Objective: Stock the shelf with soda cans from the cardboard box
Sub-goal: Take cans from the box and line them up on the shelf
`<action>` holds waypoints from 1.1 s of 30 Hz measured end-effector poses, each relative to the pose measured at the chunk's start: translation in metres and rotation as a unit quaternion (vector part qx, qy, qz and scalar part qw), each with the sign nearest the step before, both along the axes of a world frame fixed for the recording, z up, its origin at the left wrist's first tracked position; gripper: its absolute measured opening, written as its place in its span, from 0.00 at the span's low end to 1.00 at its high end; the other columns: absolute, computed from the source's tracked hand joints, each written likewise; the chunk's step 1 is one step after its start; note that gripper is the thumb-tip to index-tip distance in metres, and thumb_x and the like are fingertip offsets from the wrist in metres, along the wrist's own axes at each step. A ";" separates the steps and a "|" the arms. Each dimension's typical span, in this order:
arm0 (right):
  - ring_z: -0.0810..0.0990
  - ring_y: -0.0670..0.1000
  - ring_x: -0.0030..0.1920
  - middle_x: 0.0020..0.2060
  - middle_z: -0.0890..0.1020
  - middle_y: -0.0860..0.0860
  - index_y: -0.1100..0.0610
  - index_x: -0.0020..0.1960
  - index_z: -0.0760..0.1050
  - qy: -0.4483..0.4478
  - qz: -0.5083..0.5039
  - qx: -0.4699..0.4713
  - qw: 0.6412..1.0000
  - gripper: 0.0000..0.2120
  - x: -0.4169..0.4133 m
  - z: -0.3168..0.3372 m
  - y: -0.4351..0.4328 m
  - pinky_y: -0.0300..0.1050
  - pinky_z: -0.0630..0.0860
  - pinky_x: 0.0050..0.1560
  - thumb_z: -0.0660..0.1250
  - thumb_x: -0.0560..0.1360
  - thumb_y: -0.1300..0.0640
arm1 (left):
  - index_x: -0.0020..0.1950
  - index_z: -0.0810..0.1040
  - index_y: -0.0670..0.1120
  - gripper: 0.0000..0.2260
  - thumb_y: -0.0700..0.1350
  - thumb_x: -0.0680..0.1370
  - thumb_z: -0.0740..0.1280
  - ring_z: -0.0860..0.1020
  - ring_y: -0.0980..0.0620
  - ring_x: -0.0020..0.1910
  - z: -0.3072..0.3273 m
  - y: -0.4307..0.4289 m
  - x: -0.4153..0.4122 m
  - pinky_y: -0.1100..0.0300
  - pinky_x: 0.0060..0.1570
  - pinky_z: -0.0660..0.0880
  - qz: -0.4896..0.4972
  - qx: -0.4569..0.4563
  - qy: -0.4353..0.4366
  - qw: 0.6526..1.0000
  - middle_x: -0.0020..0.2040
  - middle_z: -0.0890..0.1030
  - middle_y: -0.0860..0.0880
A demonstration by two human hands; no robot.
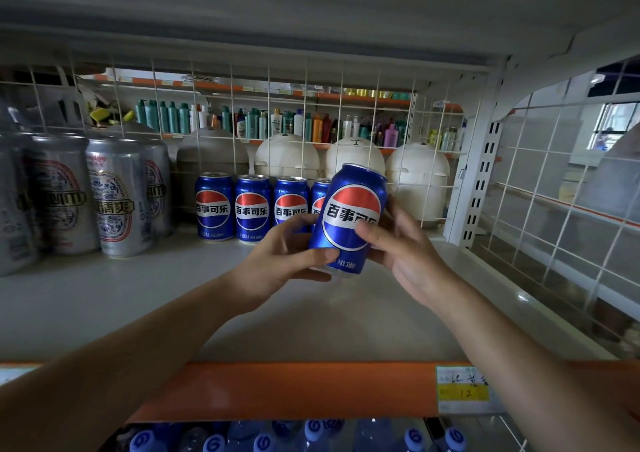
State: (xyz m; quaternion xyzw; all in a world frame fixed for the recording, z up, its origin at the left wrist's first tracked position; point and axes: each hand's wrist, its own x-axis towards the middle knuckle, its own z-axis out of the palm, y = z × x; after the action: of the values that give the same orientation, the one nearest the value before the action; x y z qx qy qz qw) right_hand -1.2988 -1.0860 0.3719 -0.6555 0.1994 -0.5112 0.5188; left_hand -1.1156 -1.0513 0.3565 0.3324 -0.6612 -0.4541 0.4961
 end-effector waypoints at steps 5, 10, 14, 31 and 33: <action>0.82 0.51 0.53 0.53 0.83 0.52 0.51 0.58 0.74 0.006 -0.006 -0.002 1.000 0.38 -0.001 -0.001 0.000 0.42 0.79 0.43 0.82 0.50 0.48 | 0.65 0.68 0.44 0.32 0.47 0.63 0.74 0.81 0.45 0.53 -0.001 -0.002 0.000 0.55 0.47 0.79 -0.004 -0.003 0.007 1.000 0.55 0.82 0.44; 0.83 0.49 0.48 0.51 0.82 0.53 0.52 0.57 0.73 0.011 -0.025 -0.017 0.999 0.27 -0.002 -0.001 0.003 0.41 0.79 0.39 0.75 0.60 0.59 | 0.64 0.69 0.44 0.33 0.48 0.61 0.74 0.81 0.48 0.53 -0.004 -0.005 -0.001 0.59 0.47 0.78 0.005 -0.021 -0.013 1.000 0.55 0.81 0.43; 0.83 0.47 0.45 0.48 0.81 0.51 0.52 0.56 0.70 -0.004 -0.062 -0.032 0.998 0.30 -0.004 0.000 0.002 0.40 0.79 0.38 0.76 0.59 0.66 | 0.62 0.71 0.47 0.32 0.53 0.60 0.74 0.79 0.53 0.56 -0.005 -0.010 -0.004 0.62 0.51 0.76 0.024 -0.040 -0.053 0.998 0.57 0.80 0.48; 0.78 0.53 0.52 0.52 0.79 0.53 0.53 0.62 0.66 0.038 -0.136 0.052 0.989 0.29 -0.038 0.005 -0.015 0.52 0.77 0.48 0.71 0.66 0.72 | 0.75 0.53 0.57 0.31 0.64 0.76 0.58 0.49 0.50 0.76 -0.020 -0.015 0.011 0.48 0.73 0.49 0.161 -0.032 -0.593 0.789 0.78 0.47 0.54; 0.78 0.53 0.53 0.53 0.78 0.52 0.52 0.61 0.66 0.080 -0.142 0.053 0.985 0.30 -0.051 0.009 -0.016 0.54 0.77 0.49 0.71 0.66 0.72 | 0.75 0.54 0.56 0.29 0.63 0.77 0.56 0.51 0.50 0.76 -0.019 -0.014 0.012 0.49 0.73 0.50 0.149 -0.026 -0.609 0.779 0.77 0.50 0.53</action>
State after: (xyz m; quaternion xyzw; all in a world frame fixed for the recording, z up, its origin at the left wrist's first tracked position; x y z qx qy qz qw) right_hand -1.3499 -1.1025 0.3805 -0.6308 0.3581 -0.5141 0.4577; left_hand -1.1041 -1.0657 0.3371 0.6206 -0.7795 -0.0598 0.0598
